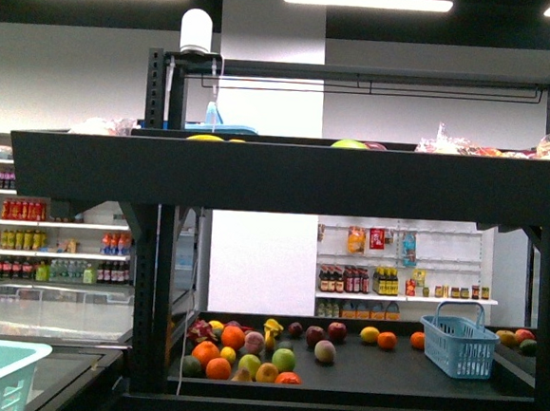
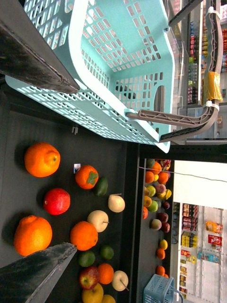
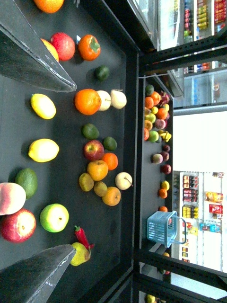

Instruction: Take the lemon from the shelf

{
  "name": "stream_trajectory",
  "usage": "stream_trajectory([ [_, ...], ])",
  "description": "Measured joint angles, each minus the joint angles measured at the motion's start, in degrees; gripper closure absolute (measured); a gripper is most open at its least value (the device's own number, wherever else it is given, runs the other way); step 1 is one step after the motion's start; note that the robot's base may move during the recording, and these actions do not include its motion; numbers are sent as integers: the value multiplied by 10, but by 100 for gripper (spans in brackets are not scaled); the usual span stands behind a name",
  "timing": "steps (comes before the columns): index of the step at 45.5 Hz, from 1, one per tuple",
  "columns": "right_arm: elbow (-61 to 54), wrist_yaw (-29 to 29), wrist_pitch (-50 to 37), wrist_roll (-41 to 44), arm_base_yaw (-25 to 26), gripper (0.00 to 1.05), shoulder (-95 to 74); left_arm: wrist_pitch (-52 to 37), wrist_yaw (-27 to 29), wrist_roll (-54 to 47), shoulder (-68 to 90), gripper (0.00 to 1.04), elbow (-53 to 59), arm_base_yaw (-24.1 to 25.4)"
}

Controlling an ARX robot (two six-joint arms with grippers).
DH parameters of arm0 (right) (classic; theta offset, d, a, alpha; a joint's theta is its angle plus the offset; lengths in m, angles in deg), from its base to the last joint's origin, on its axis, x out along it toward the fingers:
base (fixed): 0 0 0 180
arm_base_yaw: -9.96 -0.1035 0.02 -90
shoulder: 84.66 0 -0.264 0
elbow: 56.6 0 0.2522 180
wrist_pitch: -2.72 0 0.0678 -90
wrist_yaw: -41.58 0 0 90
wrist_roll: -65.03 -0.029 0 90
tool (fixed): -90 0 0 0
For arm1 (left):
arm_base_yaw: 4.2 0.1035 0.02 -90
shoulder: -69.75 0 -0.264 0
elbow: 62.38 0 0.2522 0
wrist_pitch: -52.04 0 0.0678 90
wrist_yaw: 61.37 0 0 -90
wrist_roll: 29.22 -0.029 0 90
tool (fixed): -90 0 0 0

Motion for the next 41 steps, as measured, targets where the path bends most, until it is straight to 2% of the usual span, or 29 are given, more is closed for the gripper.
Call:
stream_trajectory([
  [10, 0, 0, 0, 0, 0, 8, 0, 1, 3, 3, 1, 8, 0, 0],
  [14, 0, 0, 0, 0, 0, 8, 0, 82, 55, 80, 56, 8, -37, -10],
  [19, 0, 0, 0, 0, 0, 8, 0, 74, -23, 277, 216, 8, -150, 48],
  [22, 0, 0, 0, 0, 0, 8, 0, 64, -85, 357, 299, 8, -239, 98],
  [27, 0, 0, 0, 0, 0, 8, 0, 63, -149, 447, 428, 8, -374, 163],
  [34, 0, 0, 0, 0, 0, 8, 0, 86, -184, 525, 571, 8, -510, 235],
  [41, 0, 0, 0, 0, 0, 8, 0, 123, -189, 555, 695, 8, -609, 282],
])
